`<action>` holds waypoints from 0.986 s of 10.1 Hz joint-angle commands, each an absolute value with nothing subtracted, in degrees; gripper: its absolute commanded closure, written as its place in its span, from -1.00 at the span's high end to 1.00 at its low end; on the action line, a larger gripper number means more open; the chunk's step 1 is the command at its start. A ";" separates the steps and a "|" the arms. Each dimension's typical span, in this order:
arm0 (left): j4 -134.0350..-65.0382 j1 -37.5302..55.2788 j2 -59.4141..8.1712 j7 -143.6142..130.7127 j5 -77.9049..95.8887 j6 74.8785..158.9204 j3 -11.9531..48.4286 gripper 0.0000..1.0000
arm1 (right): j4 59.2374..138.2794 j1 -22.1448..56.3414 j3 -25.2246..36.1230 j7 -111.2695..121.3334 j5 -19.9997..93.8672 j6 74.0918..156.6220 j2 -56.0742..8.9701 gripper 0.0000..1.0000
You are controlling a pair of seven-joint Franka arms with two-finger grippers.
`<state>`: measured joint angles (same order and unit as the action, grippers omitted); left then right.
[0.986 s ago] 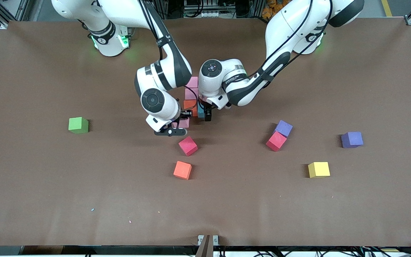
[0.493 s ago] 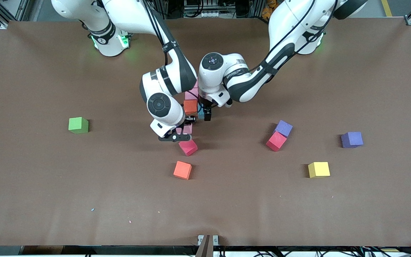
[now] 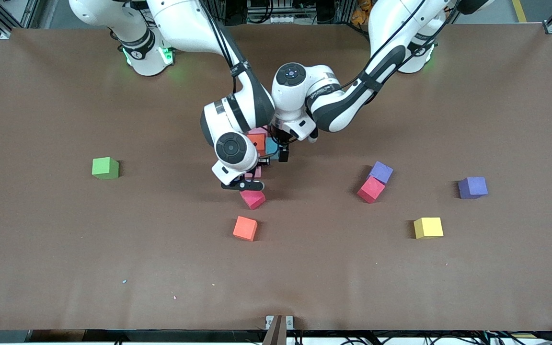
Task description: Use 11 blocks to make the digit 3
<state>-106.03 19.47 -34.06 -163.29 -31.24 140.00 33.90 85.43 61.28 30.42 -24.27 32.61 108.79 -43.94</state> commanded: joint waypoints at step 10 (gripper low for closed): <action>-110.66 3.88 -29.26 -162.90 -36.04 139.66 40.08 1.00 | 80.08 59.59 27.08 -25.31 33.05 106.71 -48.42 -1.00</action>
<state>-108.92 6.19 -30.57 -157.18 -32.79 139.97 38.83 83.56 61.02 28.39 -24.31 32.61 108.38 -46.45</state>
